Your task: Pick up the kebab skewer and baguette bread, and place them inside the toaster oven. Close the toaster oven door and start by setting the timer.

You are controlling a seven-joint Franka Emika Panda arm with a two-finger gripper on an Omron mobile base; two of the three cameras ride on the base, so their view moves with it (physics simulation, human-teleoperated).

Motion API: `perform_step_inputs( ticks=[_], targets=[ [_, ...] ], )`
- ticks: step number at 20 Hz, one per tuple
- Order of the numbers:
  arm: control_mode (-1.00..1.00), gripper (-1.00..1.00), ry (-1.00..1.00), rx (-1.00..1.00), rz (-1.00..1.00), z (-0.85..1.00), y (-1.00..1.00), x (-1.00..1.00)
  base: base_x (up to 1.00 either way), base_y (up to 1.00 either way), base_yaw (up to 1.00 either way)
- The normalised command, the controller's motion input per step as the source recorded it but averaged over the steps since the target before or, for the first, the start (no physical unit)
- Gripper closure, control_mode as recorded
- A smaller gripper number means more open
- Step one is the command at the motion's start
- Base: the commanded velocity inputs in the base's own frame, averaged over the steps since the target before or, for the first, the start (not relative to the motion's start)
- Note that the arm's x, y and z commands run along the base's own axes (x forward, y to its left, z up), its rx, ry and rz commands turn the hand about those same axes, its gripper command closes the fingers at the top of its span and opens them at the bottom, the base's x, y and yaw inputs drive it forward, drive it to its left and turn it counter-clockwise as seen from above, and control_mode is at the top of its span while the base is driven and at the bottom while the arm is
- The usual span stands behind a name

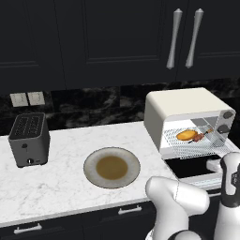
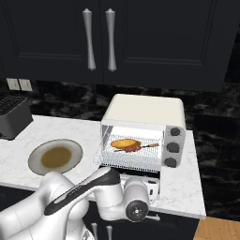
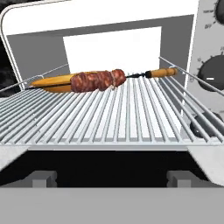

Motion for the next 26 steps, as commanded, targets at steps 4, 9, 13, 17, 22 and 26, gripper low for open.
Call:
perform_step_inputs(
  ticks=[4, 9, 13, 17, 22, 26],
  targets=[
    [-1.0, -1.0, -0.05, 0.0, 0.0, 0.0, 0.0, 0.24, 0.0, 0.0, 0.0],
    [-1.0, -1.0, 0.0, 0.0, 0.0, 0.0, 0.0, 0.24, 0.0, 0.0, 0.0],
    [-1.0, -1.0, -0.02, 0.0, 0.0, 0.0, -0.01, 0.0, 0.0, 0.0, 0.0],
    [-1.0, -1.0, -0.03, 0.0, 0.0, 0.0, -0.03, 0.0, 0.0, 0.0, 0.0],
    [-1.0, -1.0, 0.0, 0.0, 0.0, 0.0, 0.0, -0.08, 0.0, 0.0, 0.0],
    [-1.0, -1.0, 0.0, 0.0, 0.0, 0.0, 0.0, -0.15, 0.0, 0.0, 0.0]
  ],
)
